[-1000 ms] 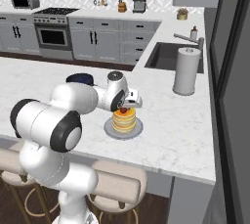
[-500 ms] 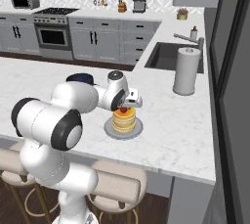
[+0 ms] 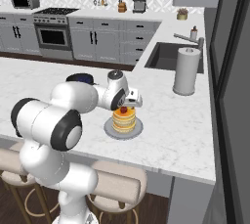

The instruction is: Take the strawberry from the fridge and place it on top of the pancake, located on the dining counter.

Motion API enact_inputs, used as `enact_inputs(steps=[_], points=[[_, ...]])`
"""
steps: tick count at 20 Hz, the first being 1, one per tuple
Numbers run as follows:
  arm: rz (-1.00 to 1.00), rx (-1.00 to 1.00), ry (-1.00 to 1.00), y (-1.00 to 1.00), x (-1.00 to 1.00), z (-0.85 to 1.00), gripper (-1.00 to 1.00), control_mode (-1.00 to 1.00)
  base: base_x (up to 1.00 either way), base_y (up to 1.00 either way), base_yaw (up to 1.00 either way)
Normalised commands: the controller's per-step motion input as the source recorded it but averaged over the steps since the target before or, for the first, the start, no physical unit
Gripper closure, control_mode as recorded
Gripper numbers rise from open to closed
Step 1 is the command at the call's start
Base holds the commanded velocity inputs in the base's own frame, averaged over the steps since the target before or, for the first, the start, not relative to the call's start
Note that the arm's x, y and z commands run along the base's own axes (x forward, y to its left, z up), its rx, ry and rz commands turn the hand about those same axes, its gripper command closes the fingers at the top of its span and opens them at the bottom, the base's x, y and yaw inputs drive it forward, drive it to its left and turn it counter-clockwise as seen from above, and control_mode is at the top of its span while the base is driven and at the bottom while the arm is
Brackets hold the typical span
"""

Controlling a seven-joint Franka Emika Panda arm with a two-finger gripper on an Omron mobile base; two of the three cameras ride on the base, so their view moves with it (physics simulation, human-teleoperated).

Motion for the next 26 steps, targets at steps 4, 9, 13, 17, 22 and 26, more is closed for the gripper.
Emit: enact_inputs(steps=[4,9,13,17,22,26], points=[[0.0,0.0,-0.04,0.0,-0.02,0.22,-1.0,-1.0,0.0,0.0,0.0],[0.0,0.0,-0.05,0.0,-0.03,0.23,-1.0,-1.0,0.0,0.0,0.0],[0.0,0.0,-0.18,0.0,-0.47,0.45,-1.0,-1.0,0.0,0.0,0.0],[0.0,0.1,-0.3,0.0,-1.0,0.58,-1.0,-1.0,0.0,0.0,0.0],[0.0,-0.01,-0.21,0.0,-1.0,0.82,-1.0,-1.0,0.0,0.0,0.0],[0.0,0.01,-0.01,0.0,-1.0,0.76,-1.0,-1.0,0.0,0.0,0.0]])
